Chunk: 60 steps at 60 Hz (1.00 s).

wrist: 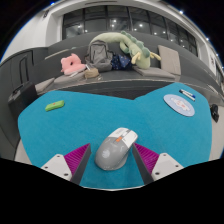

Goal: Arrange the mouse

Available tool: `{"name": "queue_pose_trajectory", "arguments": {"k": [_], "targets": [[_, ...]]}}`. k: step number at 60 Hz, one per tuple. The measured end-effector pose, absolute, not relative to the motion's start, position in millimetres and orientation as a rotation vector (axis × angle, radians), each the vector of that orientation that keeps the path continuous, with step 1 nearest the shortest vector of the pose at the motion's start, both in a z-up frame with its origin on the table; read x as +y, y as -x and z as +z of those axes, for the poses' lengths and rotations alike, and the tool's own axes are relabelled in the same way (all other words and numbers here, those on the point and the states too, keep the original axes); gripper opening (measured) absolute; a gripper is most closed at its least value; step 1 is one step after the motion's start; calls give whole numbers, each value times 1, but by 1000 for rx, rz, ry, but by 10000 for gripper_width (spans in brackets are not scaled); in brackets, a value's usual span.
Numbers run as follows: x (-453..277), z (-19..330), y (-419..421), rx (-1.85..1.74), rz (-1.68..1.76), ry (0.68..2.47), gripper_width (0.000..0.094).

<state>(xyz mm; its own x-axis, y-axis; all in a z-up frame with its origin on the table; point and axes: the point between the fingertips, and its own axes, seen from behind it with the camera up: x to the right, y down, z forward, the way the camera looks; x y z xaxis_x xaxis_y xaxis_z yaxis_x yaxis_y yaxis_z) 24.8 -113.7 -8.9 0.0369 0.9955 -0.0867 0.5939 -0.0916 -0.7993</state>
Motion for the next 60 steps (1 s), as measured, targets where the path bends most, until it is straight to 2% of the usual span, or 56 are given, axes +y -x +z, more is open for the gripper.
{"name": "queue_pose_trajectory", "arguments": {"k": [16,23,25,29,31,38,42,49,60], "targets": [[-129,-18,16,-1691,913,1734,863],[-127,-19,18,-1699,922,1704,826],[-125,-19,19,-1691,925,1703,788],[-117,-21,21,-1664,923,1714,594],[-116,-21,22,-1651,942,1736,533],[-115,-18,20,-1688,990,1711,434],[-119,-14,16,-1753,1016,1653,411],[-107,14,10,-1806,1027,1535,410],[-22,104,46,-1675,1087,1478,411]]}}
